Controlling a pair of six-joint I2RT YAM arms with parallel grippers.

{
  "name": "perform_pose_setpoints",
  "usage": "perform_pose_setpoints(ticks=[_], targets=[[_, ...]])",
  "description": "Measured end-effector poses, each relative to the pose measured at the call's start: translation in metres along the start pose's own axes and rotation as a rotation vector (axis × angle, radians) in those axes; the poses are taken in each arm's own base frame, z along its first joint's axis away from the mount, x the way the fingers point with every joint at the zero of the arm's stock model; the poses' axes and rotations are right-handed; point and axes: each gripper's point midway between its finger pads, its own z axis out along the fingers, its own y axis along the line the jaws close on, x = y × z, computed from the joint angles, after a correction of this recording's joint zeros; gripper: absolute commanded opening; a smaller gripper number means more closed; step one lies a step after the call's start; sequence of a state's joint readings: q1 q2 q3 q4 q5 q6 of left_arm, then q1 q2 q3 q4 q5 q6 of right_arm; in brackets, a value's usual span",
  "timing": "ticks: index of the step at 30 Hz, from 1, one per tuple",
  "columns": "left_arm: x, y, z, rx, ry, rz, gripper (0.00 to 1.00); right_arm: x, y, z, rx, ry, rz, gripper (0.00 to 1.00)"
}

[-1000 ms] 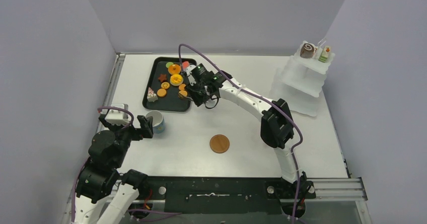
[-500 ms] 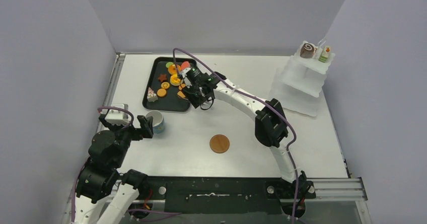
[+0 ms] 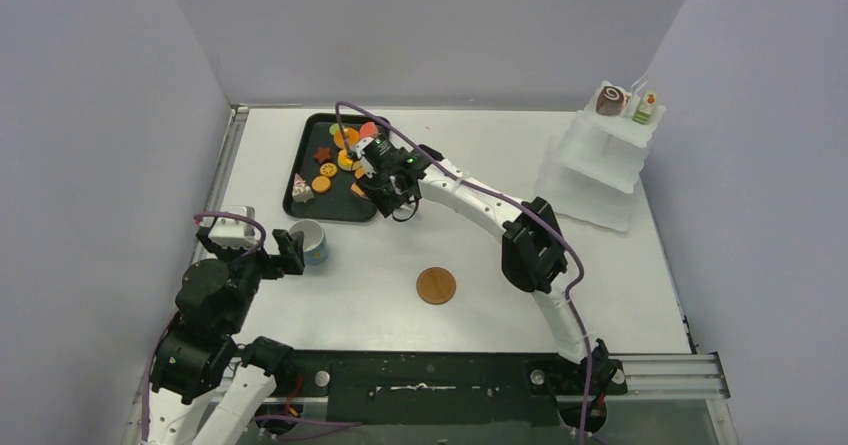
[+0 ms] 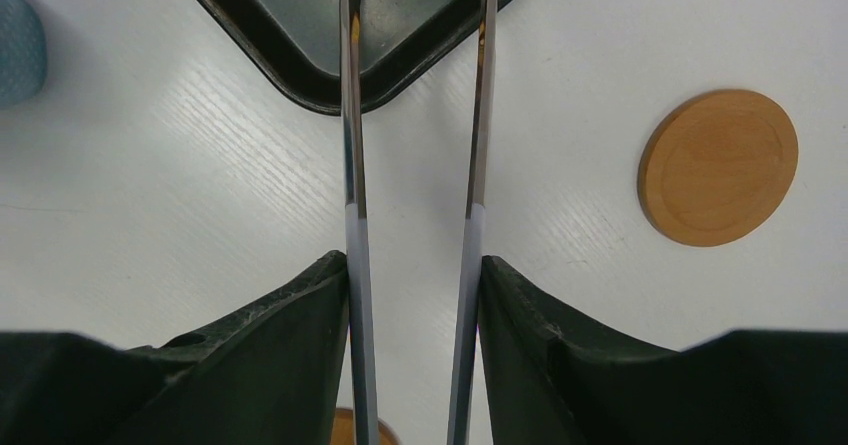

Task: Serve the afternoon tea
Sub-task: Pick up the desert from the tray.

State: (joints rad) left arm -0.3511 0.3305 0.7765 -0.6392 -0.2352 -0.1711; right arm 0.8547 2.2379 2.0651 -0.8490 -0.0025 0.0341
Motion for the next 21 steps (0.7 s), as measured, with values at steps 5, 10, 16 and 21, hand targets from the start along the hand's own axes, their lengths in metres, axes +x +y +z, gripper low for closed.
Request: perform_pose_setpoints(ticks=[5,10,16,21], targets=[[0.000,0.000,0.000,0.000,-0.001,-0.001,0.97,-0.005,0.001,-0.002,0.004,-0.012,-0.003,0.46],[0.000,0.000,0.000,0.000,-0.001,-0.001,0.97,-0.005,0.004,-0.003,0.002,-0.013,-0.007,0.46],[0.000,0.000,0.000,0.000,-0.002,-0.001,0.97,-0.002,0.005,0.009,0.002,-0.001,-0.008,0.46],[-0.001,0.000,-0.001,0.001,-0.003,-0.001,0.97,0.004,0.006,0.019,0.001,0.020,-0.009,0.44]])
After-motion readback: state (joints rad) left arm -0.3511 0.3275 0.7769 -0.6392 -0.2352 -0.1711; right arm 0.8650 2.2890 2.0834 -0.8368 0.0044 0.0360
